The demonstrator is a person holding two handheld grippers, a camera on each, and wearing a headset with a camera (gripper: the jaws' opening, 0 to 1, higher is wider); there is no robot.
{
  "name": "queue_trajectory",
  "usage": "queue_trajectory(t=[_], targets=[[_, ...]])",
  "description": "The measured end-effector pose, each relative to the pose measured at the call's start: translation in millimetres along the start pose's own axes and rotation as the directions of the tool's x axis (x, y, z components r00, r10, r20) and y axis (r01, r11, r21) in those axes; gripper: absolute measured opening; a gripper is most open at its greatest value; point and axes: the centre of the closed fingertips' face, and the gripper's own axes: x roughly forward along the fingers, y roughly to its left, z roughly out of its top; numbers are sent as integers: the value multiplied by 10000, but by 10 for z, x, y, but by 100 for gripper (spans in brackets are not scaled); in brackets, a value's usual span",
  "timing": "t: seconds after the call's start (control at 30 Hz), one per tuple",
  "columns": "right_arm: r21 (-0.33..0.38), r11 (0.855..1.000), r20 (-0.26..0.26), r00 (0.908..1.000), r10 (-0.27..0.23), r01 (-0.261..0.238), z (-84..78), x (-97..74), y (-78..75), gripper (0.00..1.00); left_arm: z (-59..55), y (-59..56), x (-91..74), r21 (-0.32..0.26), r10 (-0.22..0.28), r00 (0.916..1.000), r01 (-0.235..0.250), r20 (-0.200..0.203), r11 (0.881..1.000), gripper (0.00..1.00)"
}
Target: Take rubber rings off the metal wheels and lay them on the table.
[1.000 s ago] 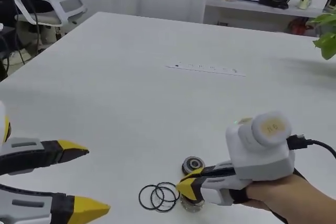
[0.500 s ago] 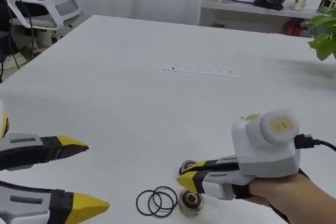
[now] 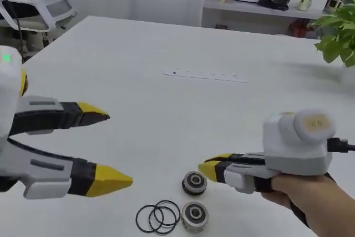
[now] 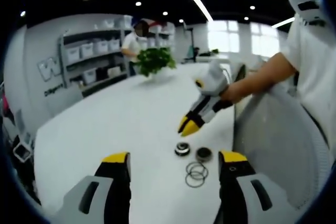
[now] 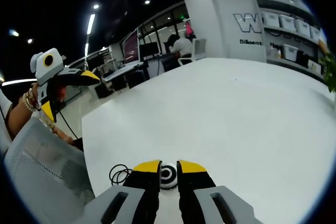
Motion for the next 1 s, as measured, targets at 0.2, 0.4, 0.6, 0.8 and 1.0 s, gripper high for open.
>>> queue_trajectory(t=[0.2,0.4,0.6,0.8,1.0], targets=[[45,9998,-176,9997,-184,185,-57,-13,-57,10,192,52,117,511,-215,9997,208,129,9985,70],[-234,9994,-681,9973,-279,263,-179,-2,-92,10,373,1,299,931,-592,9980,570,214,9940,70],[-428,9988,-1341,9906,-278,222,-345,9,-111,12,527,-50,553,1204,-943,9948,891,378,9887,69],[-628,9980,-1590,9871,-159,59,-401,16,-71,13,522,-104,860,1475,-1424,9890,1352,394,9798,66],[-817,9966,-1734,9848,-87,-55,-435,21,-54,13,320,-61,1064,1278,-1781,9836,1730,298,9766,63]])
